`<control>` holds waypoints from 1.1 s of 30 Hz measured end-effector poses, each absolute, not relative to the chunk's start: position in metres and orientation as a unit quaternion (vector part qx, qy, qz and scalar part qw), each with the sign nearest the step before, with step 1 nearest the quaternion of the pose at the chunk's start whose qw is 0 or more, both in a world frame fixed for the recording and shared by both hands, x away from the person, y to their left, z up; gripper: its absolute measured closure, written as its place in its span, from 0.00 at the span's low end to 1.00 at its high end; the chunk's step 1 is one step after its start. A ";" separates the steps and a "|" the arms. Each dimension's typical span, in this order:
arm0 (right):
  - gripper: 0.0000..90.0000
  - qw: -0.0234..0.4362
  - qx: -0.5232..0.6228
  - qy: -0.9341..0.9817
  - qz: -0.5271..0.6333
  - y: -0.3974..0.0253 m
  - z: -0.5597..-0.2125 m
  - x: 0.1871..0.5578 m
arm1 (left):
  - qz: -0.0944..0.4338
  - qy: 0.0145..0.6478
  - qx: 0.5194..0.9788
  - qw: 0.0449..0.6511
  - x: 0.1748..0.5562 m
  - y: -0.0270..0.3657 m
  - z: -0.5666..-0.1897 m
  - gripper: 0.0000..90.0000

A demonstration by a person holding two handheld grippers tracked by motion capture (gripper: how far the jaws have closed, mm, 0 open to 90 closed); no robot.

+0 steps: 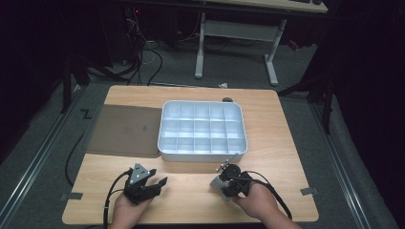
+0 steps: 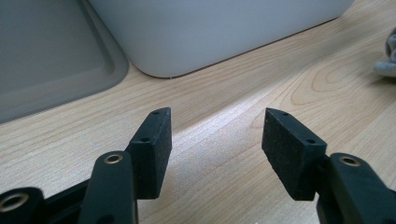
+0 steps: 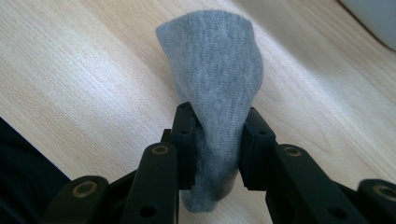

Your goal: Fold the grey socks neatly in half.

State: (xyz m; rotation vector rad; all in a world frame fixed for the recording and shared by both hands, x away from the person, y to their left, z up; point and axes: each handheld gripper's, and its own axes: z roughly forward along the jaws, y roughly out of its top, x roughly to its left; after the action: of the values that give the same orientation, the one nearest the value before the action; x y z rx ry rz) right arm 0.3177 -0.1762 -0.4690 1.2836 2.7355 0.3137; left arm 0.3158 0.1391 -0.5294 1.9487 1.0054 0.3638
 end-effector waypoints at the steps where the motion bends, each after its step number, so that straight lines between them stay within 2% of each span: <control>1: 0.80 0.051 0.429 0.896 0.103 -0.177 -0.468 0.318 | 0.147 0.406 0.786 0.443 0.316 0.139 -0.529 0.48; 12: 0.80 0.079 0.432 0.894 0.096 -0.199 -0.456 0.321 | 0.146 0.404 0.786 0.444 0.315 0.140 -0.528 0.48; 33: 0.80 0.079 0.470 0.874 0.092 -0.237 -0.433 0.331 | 0.142 0.400 0.786 0.450 0.315 0.141 -0.527 0.47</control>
State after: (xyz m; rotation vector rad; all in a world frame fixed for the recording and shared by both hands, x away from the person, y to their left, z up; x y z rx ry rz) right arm 0.3312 -0.2369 -0.4334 1.4057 2.6173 0.2767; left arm 0.3146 0.1412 -0.5271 1.9436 0.9881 0.3513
